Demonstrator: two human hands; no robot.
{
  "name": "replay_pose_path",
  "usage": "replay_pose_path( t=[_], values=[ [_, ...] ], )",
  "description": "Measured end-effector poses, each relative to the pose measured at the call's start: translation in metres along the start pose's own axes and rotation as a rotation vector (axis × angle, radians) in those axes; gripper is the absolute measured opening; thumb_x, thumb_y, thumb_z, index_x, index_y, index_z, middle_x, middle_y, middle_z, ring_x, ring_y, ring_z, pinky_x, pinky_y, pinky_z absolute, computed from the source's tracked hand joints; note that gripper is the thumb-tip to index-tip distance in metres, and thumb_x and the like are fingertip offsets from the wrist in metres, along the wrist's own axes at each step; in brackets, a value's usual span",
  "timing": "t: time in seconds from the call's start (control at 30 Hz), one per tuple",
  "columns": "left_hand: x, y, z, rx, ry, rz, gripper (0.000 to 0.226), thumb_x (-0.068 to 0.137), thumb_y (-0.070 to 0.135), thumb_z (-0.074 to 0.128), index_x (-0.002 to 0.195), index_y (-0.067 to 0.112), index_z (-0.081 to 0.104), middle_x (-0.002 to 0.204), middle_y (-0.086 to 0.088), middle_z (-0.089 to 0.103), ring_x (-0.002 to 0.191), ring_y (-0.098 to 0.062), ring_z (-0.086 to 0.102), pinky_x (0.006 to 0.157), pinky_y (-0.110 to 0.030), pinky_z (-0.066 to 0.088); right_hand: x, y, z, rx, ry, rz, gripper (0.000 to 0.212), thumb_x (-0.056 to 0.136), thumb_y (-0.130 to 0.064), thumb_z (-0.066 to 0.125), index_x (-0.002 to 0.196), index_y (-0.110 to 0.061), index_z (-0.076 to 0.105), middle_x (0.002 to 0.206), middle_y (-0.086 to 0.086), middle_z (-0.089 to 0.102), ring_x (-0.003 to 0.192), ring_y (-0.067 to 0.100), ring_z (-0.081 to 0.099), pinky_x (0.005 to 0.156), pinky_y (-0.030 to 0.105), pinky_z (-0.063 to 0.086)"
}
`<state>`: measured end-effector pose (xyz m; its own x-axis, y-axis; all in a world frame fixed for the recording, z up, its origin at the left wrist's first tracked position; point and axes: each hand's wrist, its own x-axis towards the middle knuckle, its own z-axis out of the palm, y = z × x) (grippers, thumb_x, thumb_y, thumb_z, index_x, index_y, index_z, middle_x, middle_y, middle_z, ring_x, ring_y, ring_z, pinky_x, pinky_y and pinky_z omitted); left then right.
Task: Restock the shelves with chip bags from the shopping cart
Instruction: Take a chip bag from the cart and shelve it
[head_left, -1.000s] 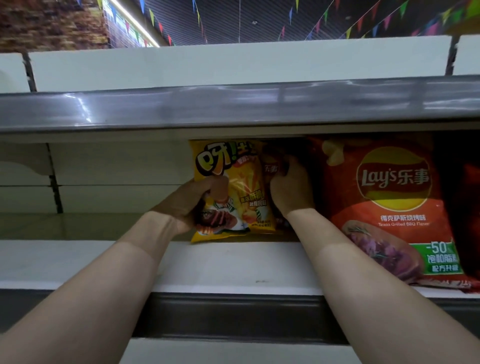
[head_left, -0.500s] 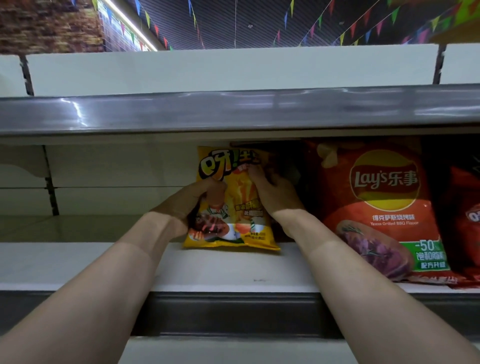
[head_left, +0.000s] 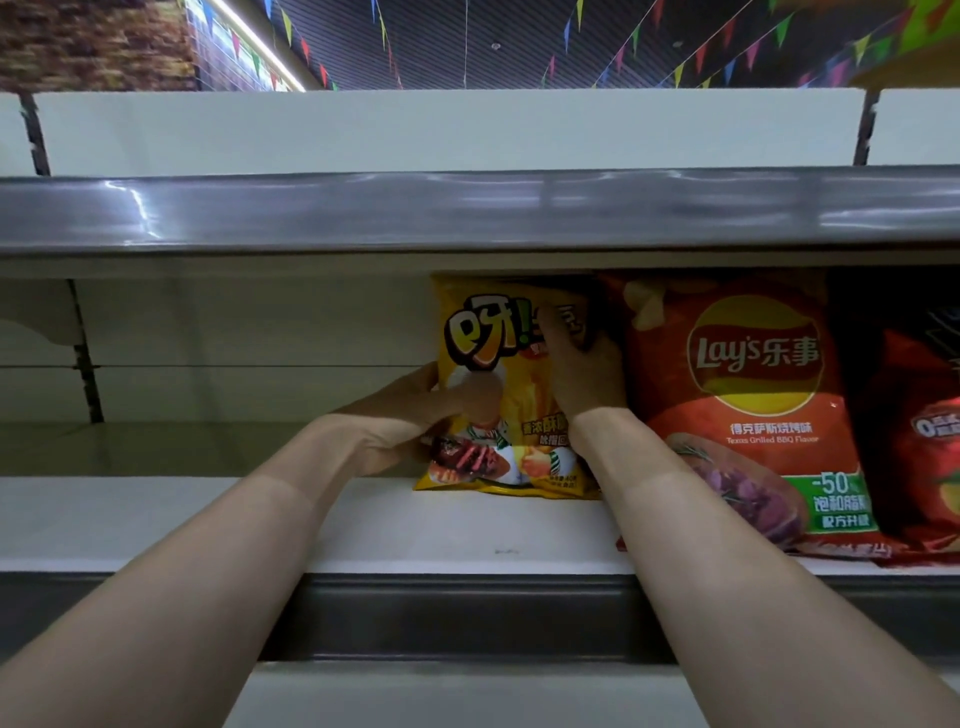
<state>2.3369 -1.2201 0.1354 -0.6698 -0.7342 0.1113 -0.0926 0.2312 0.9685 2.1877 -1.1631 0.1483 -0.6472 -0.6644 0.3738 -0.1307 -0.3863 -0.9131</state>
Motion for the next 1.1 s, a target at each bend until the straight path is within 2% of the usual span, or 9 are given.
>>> replay_pose_path(
  t=[0.07,0.17,0.37,0.47,0.73,0.8,0.9,1.0,1.1],
  values=[
    [-0.001,-0.002,-0.003,0.041,-0.087,-0.017,0.079,0.060,0.033,0.088,0.130,0.029,0.052,0.122,-0.002,0.067,0.115,-0.025,0.062,0.101,-0.049,0.047,0.001,0.001,-0.001,-0.024,-0.005,-0.017,0.063,0.094,-0.044,0.057,0.147,-0.018,0.037,0.147,0.005,0.046,0.133,0.024,0.045,0.111,0.043,0.036],
    [-0.005,-0.002,0.001,0.121,-0.022,0.007,0.071,0.060,0.024,0.090,0.123,0.026,0.057,0.116,-0.001,0.070,0.110,-0.024,0.065,0.100,-0.048,0.049,0.004,0.003,-0.002,-0.103,-0.041,-0.004,0.067,0.097,-0.051,0.046,0.152,-0.018,0.028,0.155,0.005,0.033,0.141,0.025,0.033,0.116,0.040,0.026],
    [-0.007,-0.004,0.002,0.268,-0.024,-0.032,0.054,0.063,0.044,0.085,0.109,0.035,0.059,0.111,0.005,0.070,0.105,-0.015,0.066,0.098,-0.035,0.049,0.002,0.004,-0.001,-0.155,-0.050,-0.031,0.064,0.098,-0.046,0.047,0.152,-0.015,0.029,0.154,0.007,0.035,0.140,0.026,0.035,0.116,0.042,0.028],
    [-0.012,-0.002,0.005,0.349,-0.194,-0.133,0.029,0.080,0.034,0.073,0.104,0.036,0.056,0.103,0.015,0.067,0.095,0.002,0.062,0.080,-0.011,0.048,0.002,0.004,-0.004,-0.187,-0.057,-0.038,0.064,0.099,-0.045,0.045,0.153,-0.017,0.025,0.156,0.006,0.030,0.142,0.025,0.031,0.116,0.039,0.026],
    [-0.014,0.001,0.012,0.398,-0.196,-0.130,0.018,0.090,0.023,0.063,0.095,0.036,0.052,0.090,0.021,0.060,0.070,0.016,0.057,0.059,0.001,0.043,-0.003,0.004,-0.002,-0.238,-0.104,-0.087,0.071,0.100,-0.049,0.038,0.156,-0.020,0.006,0.162,0.001,0.014,0.148,0.022,0.016,0.116,0.033,0.015],
    [-0.016,0.004,0.011,0.434,-0.195,-0.155,0.017,0.088,0.029,0.064,0.098,0.037,0.052,0.096,0.019,0.061,0.081,0.012,0.057,0.065,-0.002,0.044,-0.003,0.006,-0.001,-0.260,-0.090,-0.130,0.070,0.101,-0.045,0.039,0.156,-0.019,0.005,0.162,0.001,0.012,0.148,0.020,0.015,0.115,0.030,0.015],
    [-0.021,0.008,0.006,0.479,-0.218,-0.220,0.033,0.084,0.040,0.064,0.116,0.035,0.053,0.113,0.017,0.059,0.105,0.002,0.055,0.088,-0.010,0.041,-0.001,0.009,0.000,-0.282,-0.047,-0.199,0.069,0.101,-0.040,0.043,0.156,-0.019,0.006,0.162,0.002,0.013,0.148,0.020,0.015,0.116,0.030,0.015],
    [-0.022,0.006,0.001,0.626,-0.218,-0.342,0.079,0.071,0.058,0.070,0.138,0.025,0.046,0.148,0.005,0.040,0.138,-0.015,0.034,0.116,-0.028,0.022,0.000,0.011,0.001,-0.296,-0.036,-0.258,0.067,0.101,-0.033,0.046,0.155,-0.016,0.010,0.161,0.004,0.017,0.146,0.020,0.019,0.113,0.026,0.019],
    [-0.018,0.000,-0.001,0.594,-0.143,-0.293,0.129,0.028,0.074,0.083,0.142,0.028,0.044,0.150,0.005,0.039,0.138,-0.017,0.035,0.119,-0.039,0.020,0.000,0.012,0.001,-0.315,-0.023,-0.302,0.067,0.100,-0.029,0.049,0.154,-0.014,0.013,0.160,0.005,0.020,0.146,0.021,0.022,0.113,0.028,0.022]
  ],
)
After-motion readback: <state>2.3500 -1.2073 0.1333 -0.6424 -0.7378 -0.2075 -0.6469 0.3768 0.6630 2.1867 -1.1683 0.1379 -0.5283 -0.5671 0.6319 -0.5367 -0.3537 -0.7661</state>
